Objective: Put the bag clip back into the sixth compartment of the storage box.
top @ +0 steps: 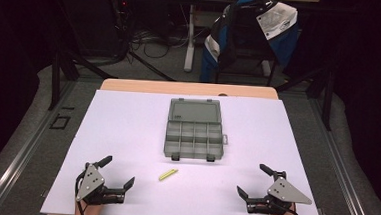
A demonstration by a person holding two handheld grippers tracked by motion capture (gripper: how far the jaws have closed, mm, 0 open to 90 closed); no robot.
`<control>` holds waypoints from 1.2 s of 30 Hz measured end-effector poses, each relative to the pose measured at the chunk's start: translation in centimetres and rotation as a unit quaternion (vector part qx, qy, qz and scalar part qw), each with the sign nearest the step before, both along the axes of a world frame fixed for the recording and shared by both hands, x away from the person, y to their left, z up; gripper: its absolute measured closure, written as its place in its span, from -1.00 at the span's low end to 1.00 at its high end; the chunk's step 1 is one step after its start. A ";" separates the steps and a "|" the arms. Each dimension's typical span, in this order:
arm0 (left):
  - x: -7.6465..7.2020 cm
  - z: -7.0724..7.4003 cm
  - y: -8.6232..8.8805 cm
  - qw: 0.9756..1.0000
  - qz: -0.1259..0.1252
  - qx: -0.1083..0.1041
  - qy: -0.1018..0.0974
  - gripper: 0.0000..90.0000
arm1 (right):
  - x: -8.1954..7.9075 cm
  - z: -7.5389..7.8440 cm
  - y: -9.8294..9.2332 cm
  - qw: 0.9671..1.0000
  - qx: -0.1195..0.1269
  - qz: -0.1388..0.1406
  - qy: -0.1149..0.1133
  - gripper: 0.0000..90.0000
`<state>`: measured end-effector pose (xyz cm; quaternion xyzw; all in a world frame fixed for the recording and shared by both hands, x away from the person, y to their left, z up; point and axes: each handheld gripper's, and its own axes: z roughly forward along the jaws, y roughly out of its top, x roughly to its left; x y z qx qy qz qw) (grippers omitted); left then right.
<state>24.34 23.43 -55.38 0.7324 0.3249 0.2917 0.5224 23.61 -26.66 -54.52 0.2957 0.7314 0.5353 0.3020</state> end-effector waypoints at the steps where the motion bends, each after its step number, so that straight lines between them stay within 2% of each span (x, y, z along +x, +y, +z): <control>1: 0.2 0.0 -0.3 1.000 -0.003 -0.001 0.005 -1.00 | 0.1 0.0 0.0 1.000 0.000 0.000 0.002 -1.00; 4: 0.4 0.0 -0.6 1.000 -0.008 0.002 0.013 -1.00 | 0.1 -0.1 0.0 1.000 0.000 0.000 0.006 -1.00; 5: 0.7 0.1 -1.0 1.000 -0.015 0.009 0.023 -1.00 | 0.1 -0.1 0.0 1.000 0.000 0.001 0.007 -1.00; 6: 0.7 0.1 -1.0 1.000 -0.015 0.009 0.023 -1.00 | 0.1 -0.1 0.0 1.000 -0.002 0.002 0.006 -1.00; 7: 0.9 0.2 -1.4 0.999 -0.019 0.018 0.029 -1.00 | 0.1 -0.1 0.0 1.000 -0.002 0.002 0.007 -1.00; 14: 1.4 0.5 -2.2 0.999 -0.028 0.021 0.035 -1.00 | -0.1 0.0 -0.3 1.000 -0.001 -0.001 0.007 -1.00; 17: 1.5 0.9 -2.8 0.998 -0.035 0.030 0.035 -1.00 | -0.1 0.0 -0.3 1.000 0.000 0.000 0.004 -1.00; 24: 1.9 1.3 -3.3 0.998 -0.035 0.035 0.040 -1.00 | -0.1 0.0 -0.2 1.000 -0.003 0.003 0.006 -1.00; 33: 2.9 1.6 -4.4 0.996 -0.032 0.053 0.069 -1.00 | -0.1 0.0 -0.2 1.000 -0.003 0.004 0.007 -1.00; 36: 3.3 1.8 -4.8 0.994 -0.037 0.061 0.083 -1.00 | -0.1 0.0 -0.1 1.000 -0.006 0.007 0.007 -1.00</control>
